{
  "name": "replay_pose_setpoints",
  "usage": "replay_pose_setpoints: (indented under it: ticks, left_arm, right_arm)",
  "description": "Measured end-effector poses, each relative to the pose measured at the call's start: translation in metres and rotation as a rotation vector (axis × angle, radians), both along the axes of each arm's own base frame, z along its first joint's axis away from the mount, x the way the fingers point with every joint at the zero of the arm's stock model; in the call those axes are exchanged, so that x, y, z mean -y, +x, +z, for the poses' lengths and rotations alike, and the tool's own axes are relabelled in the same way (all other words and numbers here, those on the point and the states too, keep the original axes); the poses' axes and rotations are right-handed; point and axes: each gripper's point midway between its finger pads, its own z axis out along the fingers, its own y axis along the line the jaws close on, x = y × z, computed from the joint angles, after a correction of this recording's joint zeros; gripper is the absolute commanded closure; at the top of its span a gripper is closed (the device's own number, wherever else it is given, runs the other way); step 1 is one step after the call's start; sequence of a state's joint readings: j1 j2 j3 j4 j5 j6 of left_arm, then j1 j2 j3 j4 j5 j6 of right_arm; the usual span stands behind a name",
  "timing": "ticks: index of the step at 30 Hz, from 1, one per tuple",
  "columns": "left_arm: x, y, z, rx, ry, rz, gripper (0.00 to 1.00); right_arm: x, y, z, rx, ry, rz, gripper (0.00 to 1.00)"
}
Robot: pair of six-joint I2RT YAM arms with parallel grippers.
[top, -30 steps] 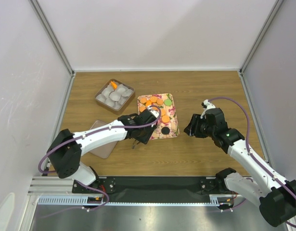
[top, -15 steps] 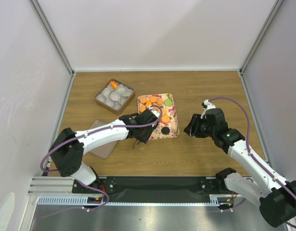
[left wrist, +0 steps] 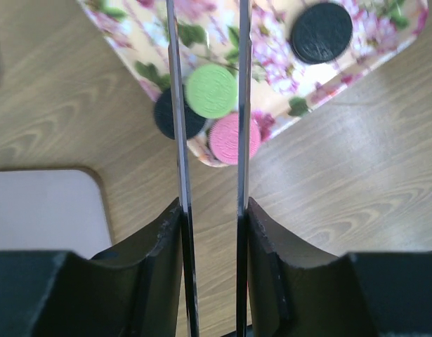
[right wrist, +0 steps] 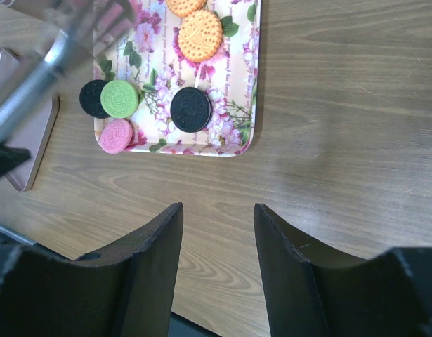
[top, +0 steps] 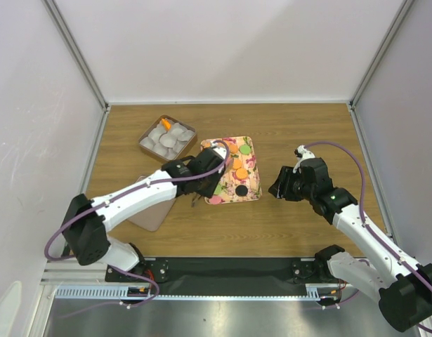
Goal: Pack the cookies
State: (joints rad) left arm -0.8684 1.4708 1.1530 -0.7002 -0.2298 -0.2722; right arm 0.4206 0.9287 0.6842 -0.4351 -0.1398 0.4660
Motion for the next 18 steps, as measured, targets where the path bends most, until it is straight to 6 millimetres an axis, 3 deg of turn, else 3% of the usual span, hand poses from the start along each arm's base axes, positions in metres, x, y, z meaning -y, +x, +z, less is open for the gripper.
replay_pose_setpoints:
  ticks: [4, 13, 18]
  left_arm:
    - [-0.018, 0.018, 0.019, 0.033, -0.026, 0.062, 0.6]
    - [-0.091, 0.095, 0.066, 0.132, -0.092, 0.325, 0.61]
    - [-0.113, 0.132, 0.065, 0.132, -0.082, 0.409, 0.61]
  right_arm:
    - [0.0, 0.0, 0.0, 0.0, 0.0, 0.0, 0.49]
    - [0.0, 0.0, 0.0, 0.0, 0.001, 0.001, 0.49]
    - [0.0, 0.0, 0.0, 0.001, 0.001, 0.001, 0.49]
